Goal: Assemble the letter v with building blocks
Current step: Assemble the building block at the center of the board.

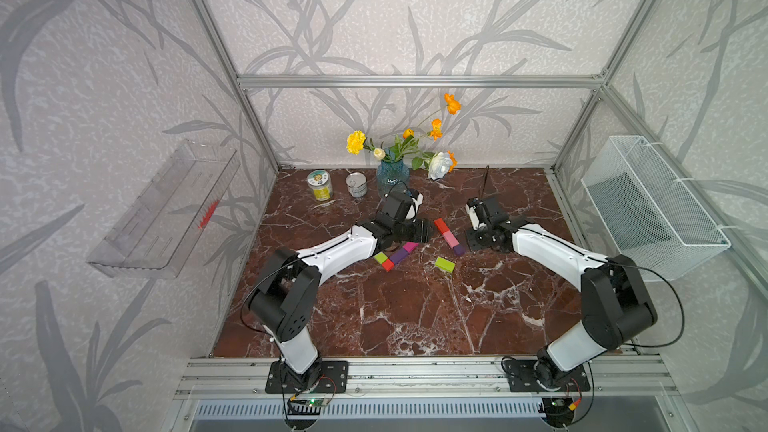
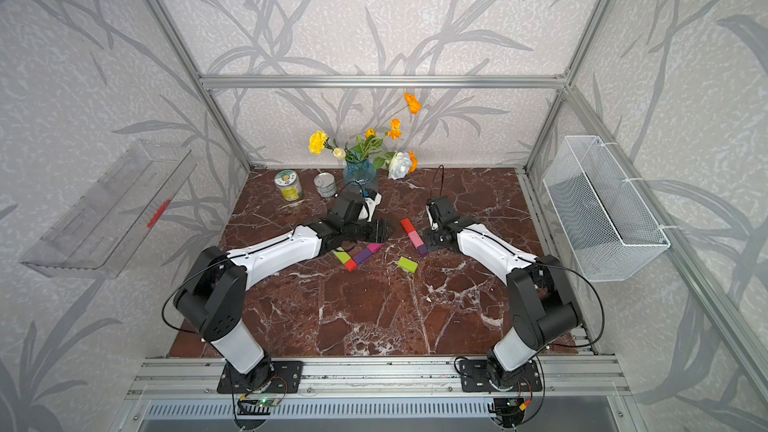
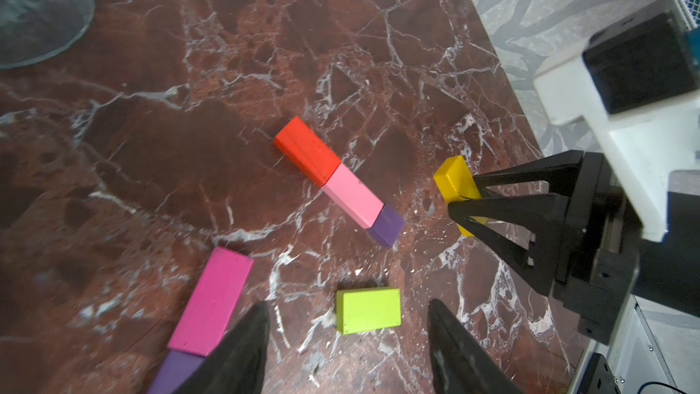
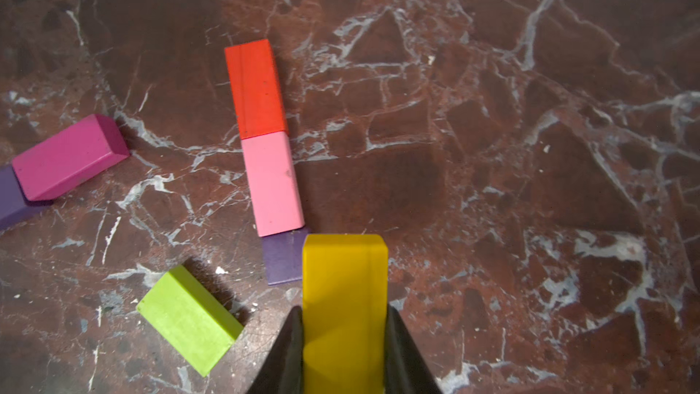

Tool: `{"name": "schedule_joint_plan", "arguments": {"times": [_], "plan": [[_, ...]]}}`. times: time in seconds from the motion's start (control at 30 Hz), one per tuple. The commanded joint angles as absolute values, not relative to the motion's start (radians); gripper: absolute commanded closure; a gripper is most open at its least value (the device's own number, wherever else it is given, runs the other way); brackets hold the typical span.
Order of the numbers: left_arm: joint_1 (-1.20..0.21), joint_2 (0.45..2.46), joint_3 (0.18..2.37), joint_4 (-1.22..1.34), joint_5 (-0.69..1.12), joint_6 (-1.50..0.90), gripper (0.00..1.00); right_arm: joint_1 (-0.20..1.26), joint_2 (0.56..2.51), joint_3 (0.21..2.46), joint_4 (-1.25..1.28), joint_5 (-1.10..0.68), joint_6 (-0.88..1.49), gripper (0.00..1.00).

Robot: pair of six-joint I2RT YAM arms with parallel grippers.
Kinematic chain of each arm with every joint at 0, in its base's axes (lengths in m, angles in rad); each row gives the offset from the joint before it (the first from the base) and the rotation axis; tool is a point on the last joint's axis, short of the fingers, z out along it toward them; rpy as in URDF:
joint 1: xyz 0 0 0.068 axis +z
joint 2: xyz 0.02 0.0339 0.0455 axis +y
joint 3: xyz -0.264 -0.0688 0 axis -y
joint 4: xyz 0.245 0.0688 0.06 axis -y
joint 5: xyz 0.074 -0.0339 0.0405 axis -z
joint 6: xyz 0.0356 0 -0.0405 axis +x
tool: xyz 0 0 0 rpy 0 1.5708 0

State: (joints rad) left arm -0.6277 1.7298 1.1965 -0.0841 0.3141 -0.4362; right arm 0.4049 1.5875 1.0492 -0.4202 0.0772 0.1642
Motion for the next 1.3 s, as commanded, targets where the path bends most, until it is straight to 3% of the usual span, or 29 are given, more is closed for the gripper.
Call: {"name": "schedule_joint_plan", "arguments": {"times": [0.0, 0.27, 0.63, 0.93, 1.1, 1.27], "plan": [[-0.649, 1.778, 1.282, -0.119, 0.33, -0.404, 0.35, 0.38, 1.542, 1.027, -0.408, 0.05, 0.206, 0.84], [-0.664, 1.845, 1.37, -0.16, 0.328, -0.388, 0.36, 0.337, 1.544, 0.999, -0.379, 0.02, 0.241, 0.83], [-0.696, 2.001, 1.491, -0.214, 0.342, -0.38, 0.38, 0.323, 1.756, 1.035, -0.32, 0.03, 0.334, 0.78], [-0.718, 2.121, 1.669, -0.357, 0.318, -0.326, 0.39, 0.297, 1.796, 1.028, -0.278, 0.034, 0.391, 0.74], [-0.726, 2.174, 1.739, -0.416, 0.304, -0.309, 0.41, 0.261, 1.763, 0.988, -0.211, -0.038, 0.439, 0.57], [-0.742, 2.25, 1.846, -0.512, 0.305, -0.278, 0.49, 0.225, 1.627, 0.879, -0.13, -0.074, 0.49, 0.5]]}}
